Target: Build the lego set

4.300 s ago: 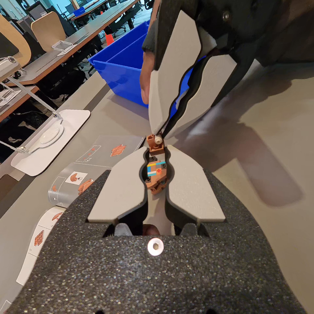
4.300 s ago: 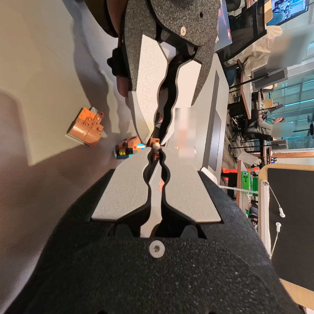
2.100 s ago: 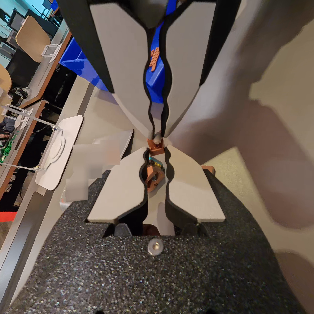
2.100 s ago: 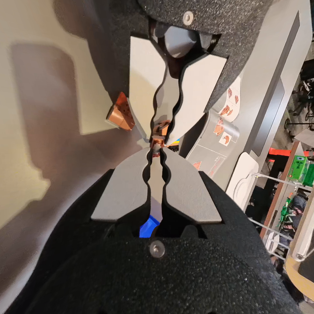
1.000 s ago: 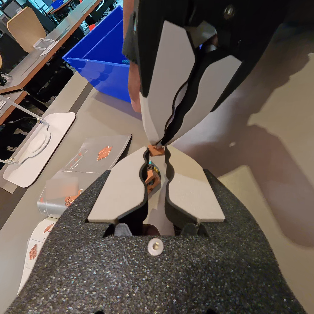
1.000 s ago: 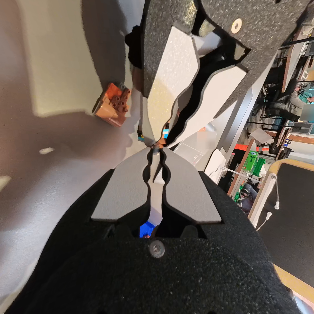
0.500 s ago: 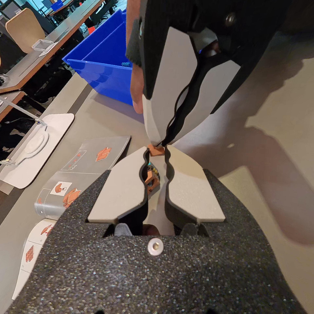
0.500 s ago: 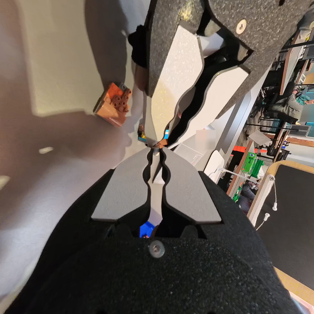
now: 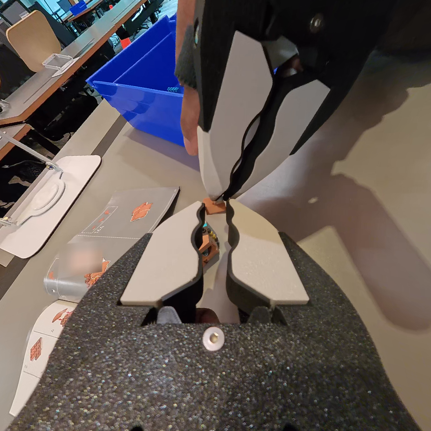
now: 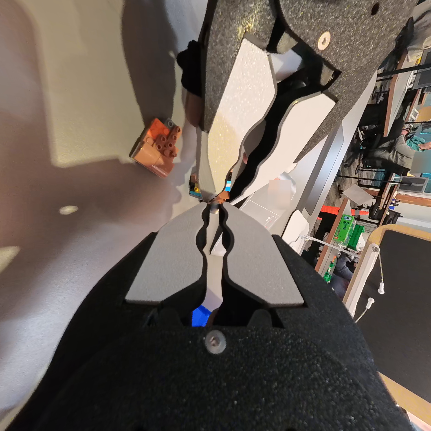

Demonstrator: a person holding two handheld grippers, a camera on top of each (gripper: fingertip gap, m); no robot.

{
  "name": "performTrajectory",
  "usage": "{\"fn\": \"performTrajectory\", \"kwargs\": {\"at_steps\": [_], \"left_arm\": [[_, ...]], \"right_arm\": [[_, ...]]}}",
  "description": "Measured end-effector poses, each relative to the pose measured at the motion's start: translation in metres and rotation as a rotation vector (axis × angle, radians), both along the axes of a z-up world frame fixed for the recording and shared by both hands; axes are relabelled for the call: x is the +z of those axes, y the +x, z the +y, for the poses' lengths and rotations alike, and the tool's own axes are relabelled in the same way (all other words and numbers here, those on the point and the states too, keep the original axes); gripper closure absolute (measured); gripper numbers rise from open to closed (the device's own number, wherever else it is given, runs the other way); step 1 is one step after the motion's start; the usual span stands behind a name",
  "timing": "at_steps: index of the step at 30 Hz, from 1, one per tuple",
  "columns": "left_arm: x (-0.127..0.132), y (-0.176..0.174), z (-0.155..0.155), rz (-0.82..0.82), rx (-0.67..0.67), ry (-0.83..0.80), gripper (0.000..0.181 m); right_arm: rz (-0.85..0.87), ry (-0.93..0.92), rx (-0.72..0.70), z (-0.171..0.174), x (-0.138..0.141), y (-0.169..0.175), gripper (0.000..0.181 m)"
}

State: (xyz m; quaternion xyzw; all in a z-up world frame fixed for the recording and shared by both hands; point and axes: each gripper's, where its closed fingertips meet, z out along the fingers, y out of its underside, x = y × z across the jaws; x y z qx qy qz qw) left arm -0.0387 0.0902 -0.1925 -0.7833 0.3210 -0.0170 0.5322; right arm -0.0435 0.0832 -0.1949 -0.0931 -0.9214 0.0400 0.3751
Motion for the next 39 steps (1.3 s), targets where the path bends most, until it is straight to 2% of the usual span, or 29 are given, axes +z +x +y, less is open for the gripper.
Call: {"fn": "performTrajectory", "kwargs": {"at_steps": [6,18,39], "left_arm": [[0.006,0.001,-0.001,-0.062,-0.021,0.020,0.164],[0.027,0.001,-0.006,-0.286,-0.091,0.075,0.164],[0.049,-0.003,-0.010,-0.473,-0.129,0.114,0.164]], "right_arm": [[0.016,-0.012,0.007,-0.001,0.005,0.000,0.174],[0.110,-0.047,0.036,-0.005,0.027,-0.002,0.173],[0.179,-0.198,0.052,-0.005,0.048,-0.002,0.164]]}}
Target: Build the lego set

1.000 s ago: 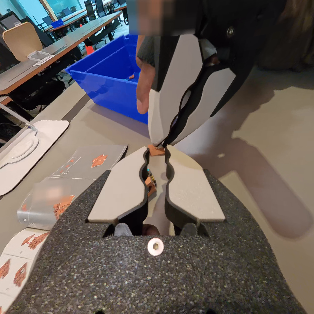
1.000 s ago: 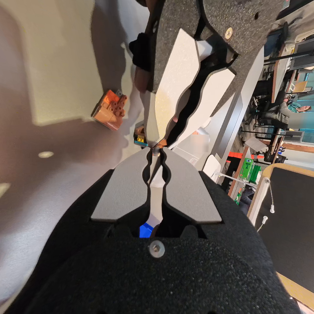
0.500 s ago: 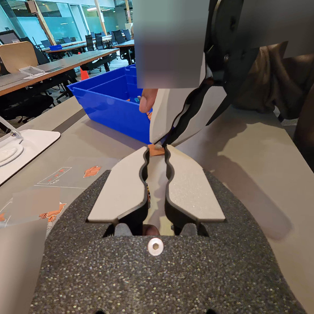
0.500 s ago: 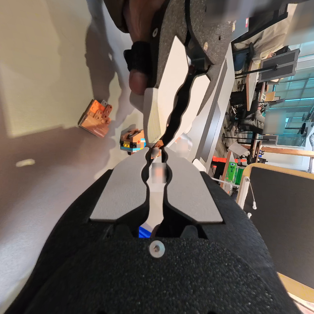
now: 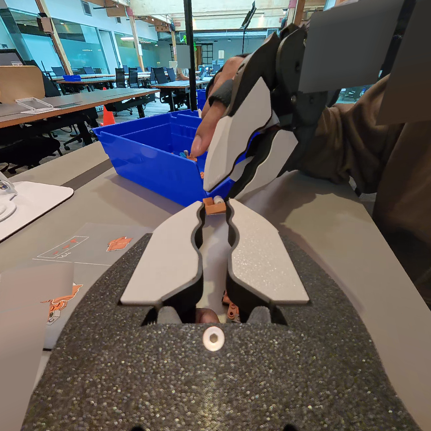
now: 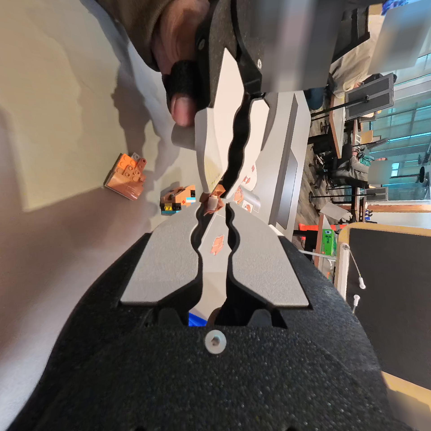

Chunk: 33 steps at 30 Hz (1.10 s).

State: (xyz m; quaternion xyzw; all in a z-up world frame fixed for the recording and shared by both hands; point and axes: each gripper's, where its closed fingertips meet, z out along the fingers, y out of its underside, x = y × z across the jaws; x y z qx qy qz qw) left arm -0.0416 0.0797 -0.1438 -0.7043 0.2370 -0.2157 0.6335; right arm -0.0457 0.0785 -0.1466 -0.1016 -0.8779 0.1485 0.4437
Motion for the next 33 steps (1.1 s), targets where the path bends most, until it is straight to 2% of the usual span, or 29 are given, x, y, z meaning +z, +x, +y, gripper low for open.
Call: {"fn": "performTrajectory", "kwargs": {"at_steps": [8,33], "left_arm": [[0.0004,0.0019,-0.0011,0.003,-0.013,-0.001,0.164],[0.0037,0.0011,-0.0010,-0.034,-0.024,0.003,0.164]], "right_arm": [[-0.013,-0.096,0.011,0.0006,0.0050,0.0014,0.162],[-0.007,-0.111,0.014,0.0002,0.0086,0.0032,0.165]]}}
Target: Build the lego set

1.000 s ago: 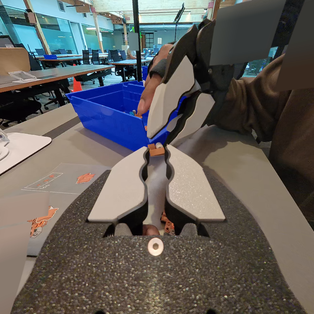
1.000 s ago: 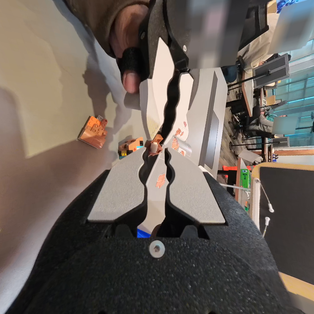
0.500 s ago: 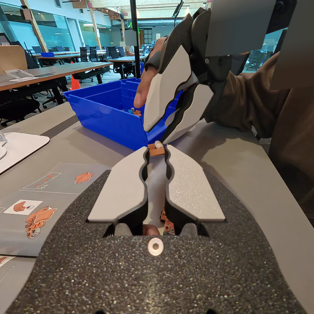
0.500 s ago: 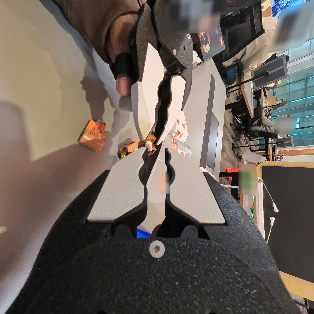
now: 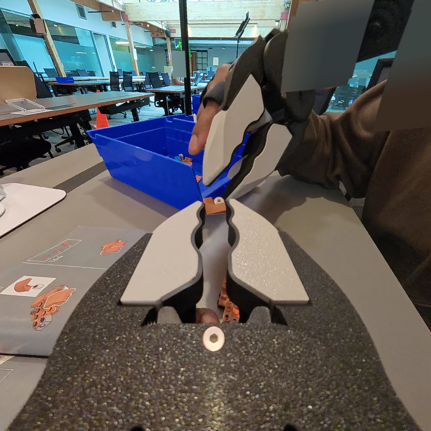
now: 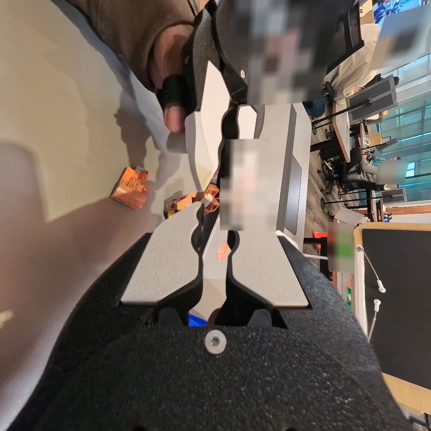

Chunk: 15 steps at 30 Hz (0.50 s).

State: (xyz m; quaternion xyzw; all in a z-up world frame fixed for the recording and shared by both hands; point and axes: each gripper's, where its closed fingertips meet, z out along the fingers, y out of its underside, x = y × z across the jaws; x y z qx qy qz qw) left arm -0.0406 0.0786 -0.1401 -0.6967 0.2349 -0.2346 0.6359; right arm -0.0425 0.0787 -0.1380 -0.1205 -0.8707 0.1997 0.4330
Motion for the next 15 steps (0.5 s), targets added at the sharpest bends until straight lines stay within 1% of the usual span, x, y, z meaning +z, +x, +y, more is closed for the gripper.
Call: {"fn": "performTrajectory", "kwargs": {"at_steps": [5,15], "left_arm": [[0.0046,-0.0013,-0.0010,-0.024,-0.002,0.014,0.165],[0.0018,0.0017,-0.0016,-0.002,-0.016,0.005,0.165]], "right_arm": [[-0.010,-0.025,0.004,-0.0008,-0.0021,-0.0008,0.165],[-0.012,-0.060,0.008,-0.0025,-0.0023,-0.0005,0.164]]}}
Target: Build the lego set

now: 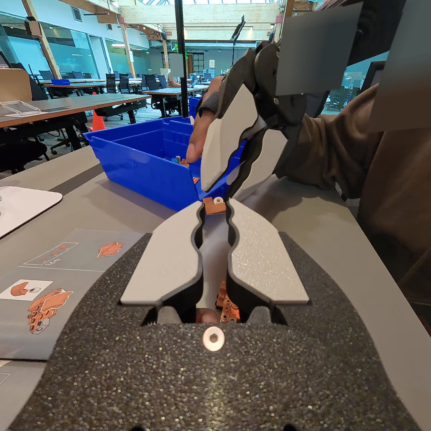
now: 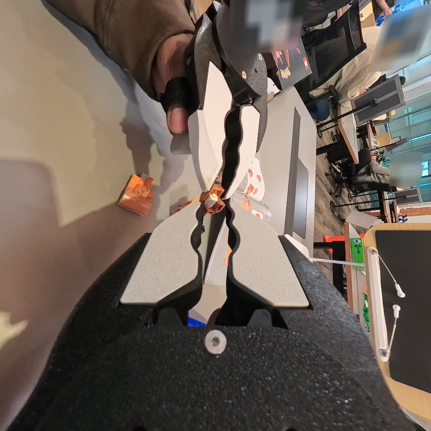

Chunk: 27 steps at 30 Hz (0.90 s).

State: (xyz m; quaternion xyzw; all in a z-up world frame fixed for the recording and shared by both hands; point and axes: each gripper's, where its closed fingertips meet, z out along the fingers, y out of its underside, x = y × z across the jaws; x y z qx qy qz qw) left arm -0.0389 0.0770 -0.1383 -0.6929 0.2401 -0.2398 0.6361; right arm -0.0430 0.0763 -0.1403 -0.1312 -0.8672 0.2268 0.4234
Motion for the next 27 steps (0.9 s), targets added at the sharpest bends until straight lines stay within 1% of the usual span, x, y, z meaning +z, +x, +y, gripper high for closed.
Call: {"fn": "performTrajectory", "kwargs": {"at_steps": [5,9,13,16,18,20,22,27], "left_arm": [[-0.002,0.005,-0.003,0.026,0.020,-0.006,0.164],[-0.003,0.017,-0.018,0.022,0.063,0.021,0.164],[0.000,0.031,-0.041,-0.021,0.108,0.072,0.164],[-0.002,0.045,-0.055,-0.070,0.128,0.101,0.164],[-0.003,0.058,-0.064,-0.072,0.125,0.122,0.164],[-0.003,0.070,-0.071,-0.079,0.111,0.149,0.164],[-0.003,0.081,-0.075,-0.079,0.092,0.149,0.164],[-0.002,0.101,-0.082,-0.096,0.034,0.165,0.164]], "right_arm": [[0.006,-0.022,-0.029,0.000,-0.002,0.010,0.165],[-0.014,-0.109,-0.074,-0.004,-0.006,0.027,0.162],[-0.063,-0.332,-0.106,-0.024,-0.014,0.046,0.158],[-0.046,-0.563,-0.115,-0.042,-0.014,0.058,0.154],[-0.055,-0.699,-0.105,-0.053,-0.016,0.065,0.153],[-0.084,-0.772,-0.072,-0.064,-0.020,0.075,0.152],[-0.081,-0.790,-0.036,-0.073,-0.019,0.082,0.151],[-0.023,-0.809,0.062,-0.091,-0.007,0.094,0.150]]}}
